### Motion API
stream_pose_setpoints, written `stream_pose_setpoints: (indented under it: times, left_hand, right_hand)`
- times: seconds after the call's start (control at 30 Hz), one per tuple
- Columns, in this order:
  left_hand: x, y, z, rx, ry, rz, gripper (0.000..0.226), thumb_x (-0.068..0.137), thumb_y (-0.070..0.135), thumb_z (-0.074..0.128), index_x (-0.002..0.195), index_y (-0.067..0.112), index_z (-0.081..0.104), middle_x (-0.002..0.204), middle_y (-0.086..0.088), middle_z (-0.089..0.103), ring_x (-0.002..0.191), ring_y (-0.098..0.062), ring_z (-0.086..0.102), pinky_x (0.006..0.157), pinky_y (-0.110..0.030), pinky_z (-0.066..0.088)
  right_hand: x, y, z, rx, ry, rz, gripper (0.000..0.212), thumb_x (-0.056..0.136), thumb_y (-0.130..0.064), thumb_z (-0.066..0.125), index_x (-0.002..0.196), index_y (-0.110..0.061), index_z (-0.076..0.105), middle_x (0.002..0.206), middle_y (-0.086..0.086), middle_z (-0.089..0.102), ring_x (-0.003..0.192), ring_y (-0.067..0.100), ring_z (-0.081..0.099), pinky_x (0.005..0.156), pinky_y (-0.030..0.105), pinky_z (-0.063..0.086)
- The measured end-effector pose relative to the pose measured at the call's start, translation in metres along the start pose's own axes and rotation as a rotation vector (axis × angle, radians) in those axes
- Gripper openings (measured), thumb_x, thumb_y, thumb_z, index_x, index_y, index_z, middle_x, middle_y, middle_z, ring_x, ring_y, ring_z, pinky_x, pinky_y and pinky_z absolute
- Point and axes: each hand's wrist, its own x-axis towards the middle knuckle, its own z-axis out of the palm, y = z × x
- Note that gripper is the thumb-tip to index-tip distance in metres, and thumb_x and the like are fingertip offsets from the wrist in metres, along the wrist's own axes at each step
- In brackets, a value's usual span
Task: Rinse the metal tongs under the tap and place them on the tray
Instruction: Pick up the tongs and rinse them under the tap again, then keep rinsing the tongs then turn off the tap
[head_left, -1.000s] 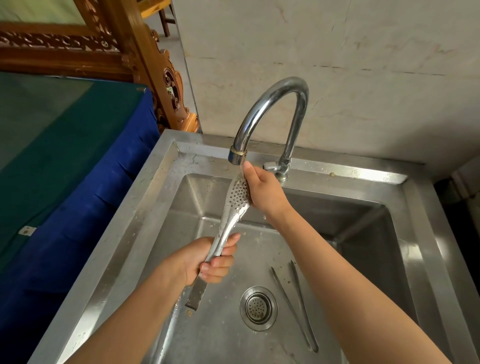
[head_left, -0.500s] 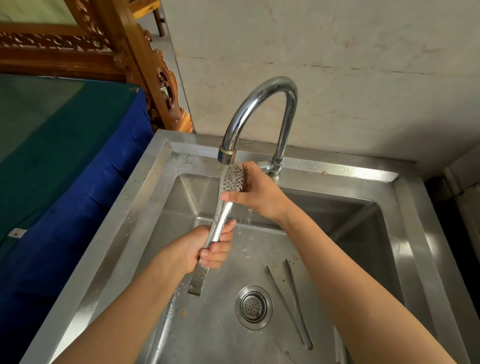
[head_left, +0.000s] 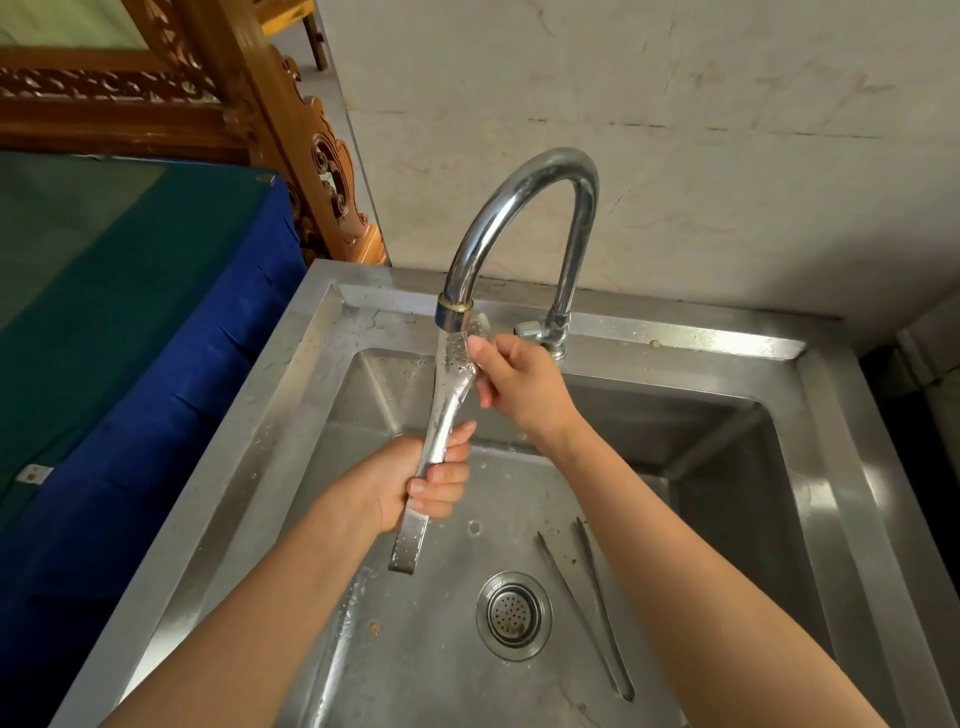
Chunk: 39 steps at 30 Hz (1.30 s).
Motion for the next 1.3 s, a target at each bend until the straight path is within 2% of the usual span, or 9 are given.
stream_pose_setpoints:
  times: [0.23,0.4,0.47,0.53,0.63,0.73,0.9,1.1,1.3]
  left_hand:
    - [0.002,-0.006,0.001,0.103,0.168,0.023,0.047,0.095,0.032,0.04,0.05,0.018,0.038,0.033,0.005,0.035,0.022,-0.005,0.025,0.027,-0.011,0.019]
    - [0.006,-0.012,-0.003,0.1,0.349,0.113,0.031,0.094,0.015,0.033,0.066,0.012,0.046,0.037,0.001,0.041,0.027,-0.01,0.03,0.031,-0.011,0.023]
    - [0.009,-0.014,-0.003,0.077,0.405,0.156,0.036,0.097,0.027,0.036,0.069,0.011,0.051,0.039,0.0,0.045,0.029,-0.012,0.035,0.032,-0.015,0.029]
    - [0.014,-0.018,-0.001,0.067,0.447,0.205,0.039,0.097,0.037,0.038,0.074,0.011,0.057,0.041,0.001,0.049,0.031,-0.011,0.039,0.033,-0.016,0.032]
    - [0.025,-0.025,0.001,0.083,0.513,0.254,0.034,0.095,0.041,0.041,0.085,0.013,0.059,0.041,0.003,0.051,0.031,-0.009,0.042,0.034,-0.016,0.036]
    - [0.036,-0.032,0.002,0.079,0.554,0.285,0.028,0.094,0.039,0.043,0.087,0.017,0.059,0.048,0.001,0.05,0.033,-0.008,0.044,0.036,-0.016,0.039]
    - [0.054,-0.043,-0.006,0.06,0.594,0.355,0.017,0.097,0.015,0.041,0.089,0.016,0.056,0.065,-0.005,0.045,0.033,-0.005,0.046,0.037,-0.014,0.039]
    - [0.072,-0.06,-0.015,0.1,0.705,0.46,0.012,0.096,0.015,0.045,0.106,0.014,0.052,0.069,-0.002,0.049,0.042,-0.007,0.049,0.051,-0.024,0.046]
    - [0.064,-0.074,-0.011,0.151,0.762,0.578,0.008,0.095,0.018,0.048,0.093,0.024,0.052,0.073,-0.001,0.05,0.047,-0.007,0.05,0.046,-0.02,0.047]
  right_hand:
    - [0.001,0.005,0.002,0.003,0.195,0.088,0.049,0.097,-0.034,0.038,0.051,-0.019,0.04,0.041,-0.007,0.042,0.038,0.006,0.036,0.049,0.018,0.034]
    - [-0.027,0.039,-0.018,-0.124,0.256,0.053,0.023,0.096,-0.012,0.038,0.088,-0.018,0.059,0.06,-0.003,0.048,0.052,0.005,0.04,0.055,0.022,0.036]
    - [-0.044,0.07,-0.027,-0.266,0.176,0.093,0.023,0.093,-0.007,0.043,0.1,-0.016,0.064,0.08,0.012,0.062,0.07,0.015,0.05,0.07,0.029,0.045]
    - [-0.062,0.108,-0.034,-0.505,0.055,0.257,0.023,0.094,-0.019,0.047,0.105,-0.018,0.067,0.109,0.007,0.066,0.101,0.023,0.054,0.099,0.037,0.04]
    - [-0.092,0.158,-0.041,-0.721,-0.037,0.508,0.033,0.098,-0.024,0.035,0.11,-0.011,0.063,0.114,0.012,0.067,0.112,0.031,0.057,0.109,0.038,0.032]
    - [-0.118,0.206,-0.049,-0.931,0.005,0.632,0.03,0.093,-0.015,0.04,0.122,-0.01,0.045,0.11,0.012,0.068,0.109,0.028,0.059,0.104,0.037,0.034]
    - [-0.149,0.263,-0.048,-1.045,-0.019,0.727,0.057,0.09,-0.045,0.045,0.134,-0.009,0.033,0.135,0.01,0.044,0.124,0.025,0.042,0.098,0.037,0.041]
    - [-0.163,0.299,-0.033,-1.098,0.047,0.647,0.04,0.089,-0.041,0.049,0.12,-0.015,0.041,0.121,0.003,0.051,0.111,0.019,0.05,0.089,0.03,0.045]
    - [-0.164,0.277,-0.037,-0.885,0.213,0.45,0.031,0.089,-0.028,0.053,0.115,-0.01,0.05,0.109,0.007,0.057,0.101,0.022,0.054,0.084,0.032,0.046]
